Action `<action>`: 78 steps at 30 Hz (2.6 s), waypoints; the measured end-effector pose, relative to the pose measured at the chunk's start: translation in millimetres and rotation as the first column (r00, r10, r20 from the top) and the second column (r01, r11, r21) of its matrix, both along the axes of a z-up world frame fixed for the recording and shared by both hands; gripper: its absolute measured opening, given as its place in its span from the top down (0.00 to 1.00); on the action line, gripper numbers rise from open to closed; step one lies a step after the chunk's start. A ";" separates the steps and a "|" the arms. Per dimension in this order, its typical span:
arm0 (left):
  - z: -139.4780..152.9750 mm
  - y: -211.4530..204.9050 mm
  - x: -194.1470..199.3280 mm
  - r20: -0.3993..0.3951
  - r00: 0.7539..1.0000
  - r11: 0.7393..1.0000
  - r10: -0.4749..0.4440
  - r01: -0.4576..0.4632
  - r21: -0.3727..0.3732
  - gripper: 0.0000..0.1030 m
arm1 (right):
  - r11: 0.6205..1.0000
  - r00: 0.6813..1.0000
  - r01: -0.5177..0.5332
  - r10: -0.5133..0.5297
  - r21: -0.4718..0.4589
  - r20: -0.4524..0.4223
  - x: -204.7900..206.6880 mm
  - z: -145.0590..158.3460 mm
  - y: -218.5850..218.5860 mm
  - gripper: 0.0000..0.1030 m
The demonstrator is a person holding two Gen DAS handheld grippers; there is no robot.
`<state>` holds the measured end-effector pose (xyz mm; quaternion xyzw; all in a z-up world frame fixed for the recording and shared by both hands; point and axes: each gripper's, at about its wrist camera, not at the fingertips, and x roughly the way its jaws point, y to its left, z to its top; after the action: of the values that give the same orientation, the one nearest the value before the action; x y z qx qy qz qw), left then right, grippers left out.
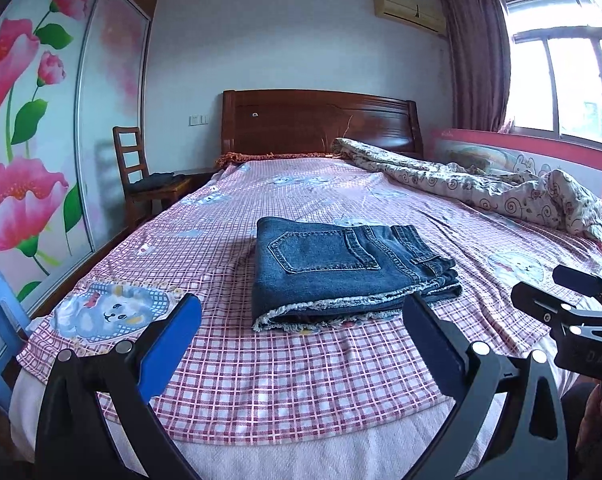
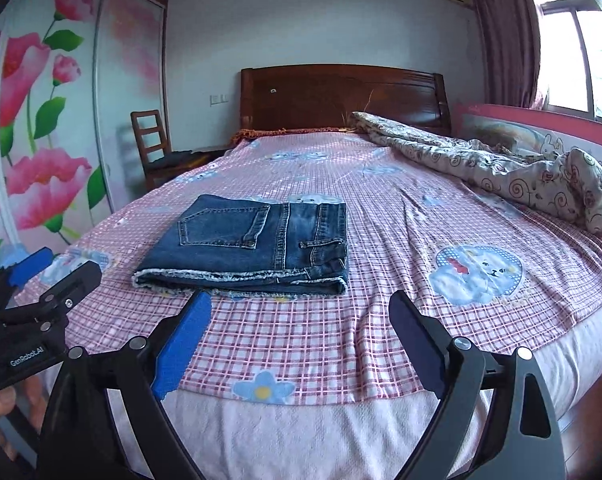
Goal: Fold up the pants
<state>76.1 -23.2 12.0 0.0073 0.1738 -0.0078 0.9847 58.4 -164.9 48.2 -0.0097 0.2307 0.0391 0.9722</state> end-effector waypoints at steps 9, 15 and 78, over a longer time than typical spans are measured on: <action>0.5 7.6 2.9 -0.011 1.000 0.999 -0.026 0.025 -0.034 0.02 | 1.000 1.000 -0.004 0.004 0.017 -0.009 2.2 -0.1 0.4 0.13; 0.3 4.0 2.8 -0.014 0.999 0.999 -0.033 0.032 -0.032 0.02 | 1.000 1.000 -0.007 0.007 0.015 -0.011 4.2 -0.2 -0.6 0.13; -1.7 4.3 6.7 -0.069 0.997 1.000 -0.023 0.023 -0.010 0.02 | 1.000 0.999 -0.008 0.008 0.006 -0.043 8.6 -4.7 -2.3 0.13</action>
<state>82.8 -18.9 10.3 0.0043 0.2075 -0.0202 0.9780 67.0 -167.1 43.5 -0.0069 0.2516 0.0440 0.9668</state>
